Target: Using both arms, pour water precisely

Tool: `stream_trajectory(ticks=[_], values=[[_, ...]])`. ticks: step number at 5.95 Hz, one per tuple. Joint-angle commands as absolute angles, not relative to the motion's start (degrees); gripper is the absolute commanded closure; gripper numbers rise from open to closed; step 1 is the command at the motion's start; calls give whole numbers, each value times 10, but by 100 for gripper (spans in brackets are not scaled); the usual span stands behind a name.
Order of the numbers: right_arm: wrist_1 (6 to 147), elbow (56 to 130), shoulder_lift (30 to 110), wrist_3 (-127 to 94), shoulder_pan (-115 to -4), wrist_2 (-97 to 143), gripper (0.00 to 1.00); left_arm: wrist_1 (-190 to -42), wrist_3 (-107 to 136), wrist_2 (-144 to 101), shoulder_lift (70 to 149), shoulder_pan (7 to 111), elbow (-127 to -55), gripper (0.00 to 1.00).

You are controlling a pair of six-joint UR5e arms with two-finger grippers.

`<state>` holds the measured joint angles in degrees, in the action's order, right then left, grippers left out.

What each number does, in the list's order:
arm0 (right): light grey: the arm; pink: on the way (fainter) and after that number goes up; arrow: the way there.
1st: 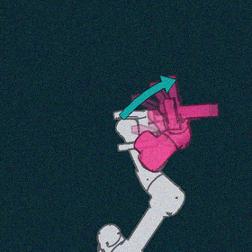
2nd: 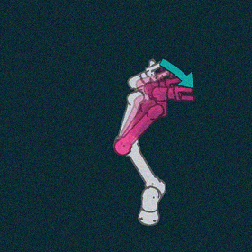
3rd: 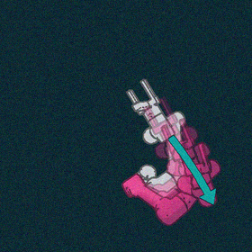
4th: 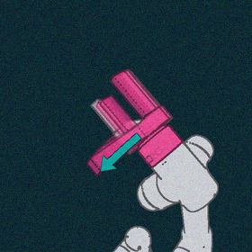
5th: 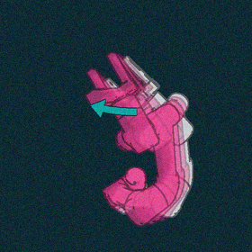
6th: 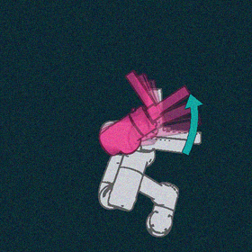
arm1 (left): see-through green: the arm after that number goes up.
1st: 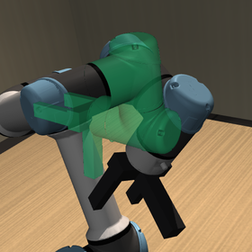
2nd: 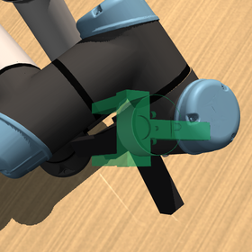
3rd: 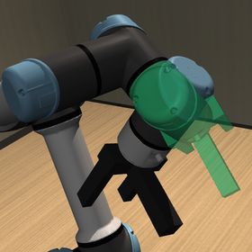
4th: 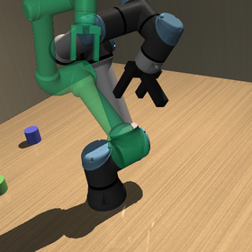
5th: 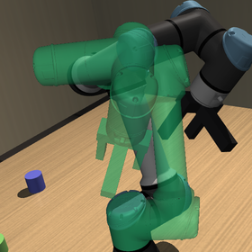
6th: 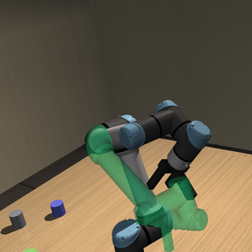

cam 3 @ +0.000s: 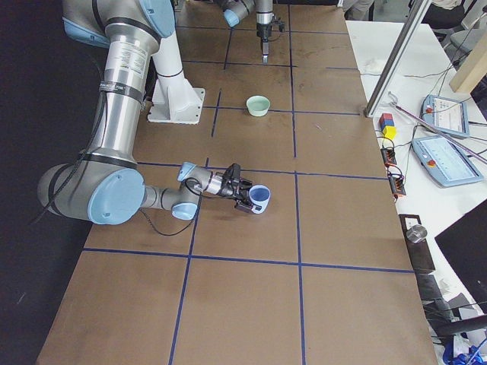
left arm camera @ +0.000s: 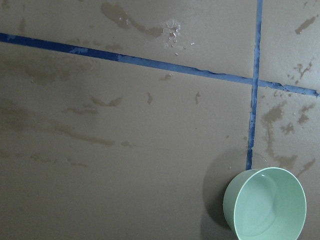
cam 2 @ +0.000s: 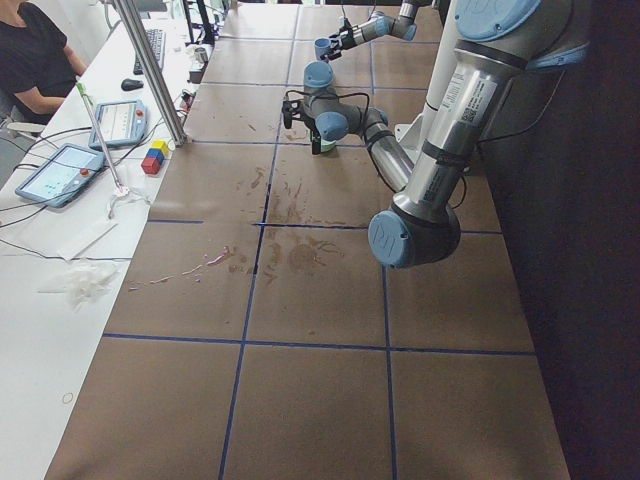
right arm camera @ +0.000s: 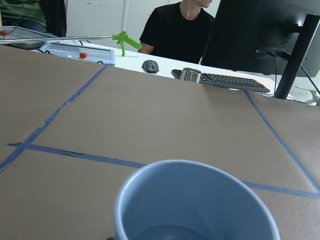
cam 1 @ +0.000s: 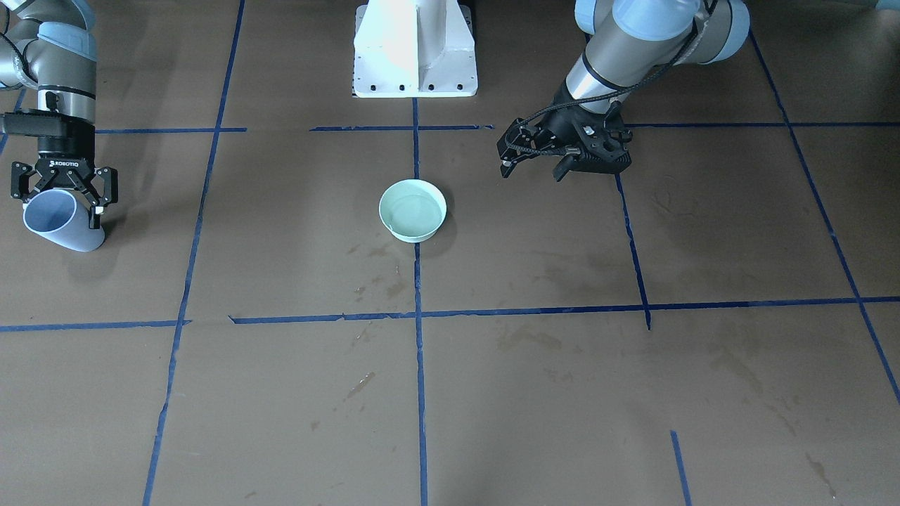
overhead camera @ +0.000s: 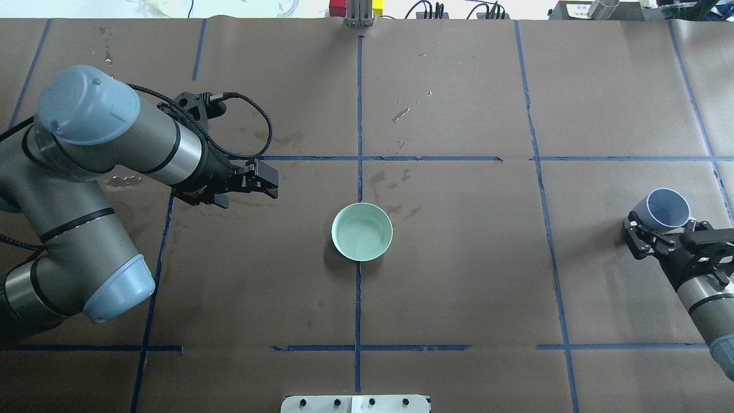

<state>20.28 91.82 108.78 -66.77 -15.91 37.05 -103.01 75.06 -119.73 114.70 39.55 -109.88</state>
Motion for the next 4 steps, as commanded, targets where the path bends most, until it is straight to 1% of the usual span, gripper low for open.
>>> stream_trajectory(ticks=[1,2,4], values=[[201,930,1084,-650,-176,381,54,-1030,751,-1197,1147,396,-1100,1],[201,935,1084,-646,-178,381,78,-1030,751,-1197,1147,396,-1100,1],[200,960,1072,-596,-176,373,95,-1030,751,-1198,1146,400,-1106,1]])
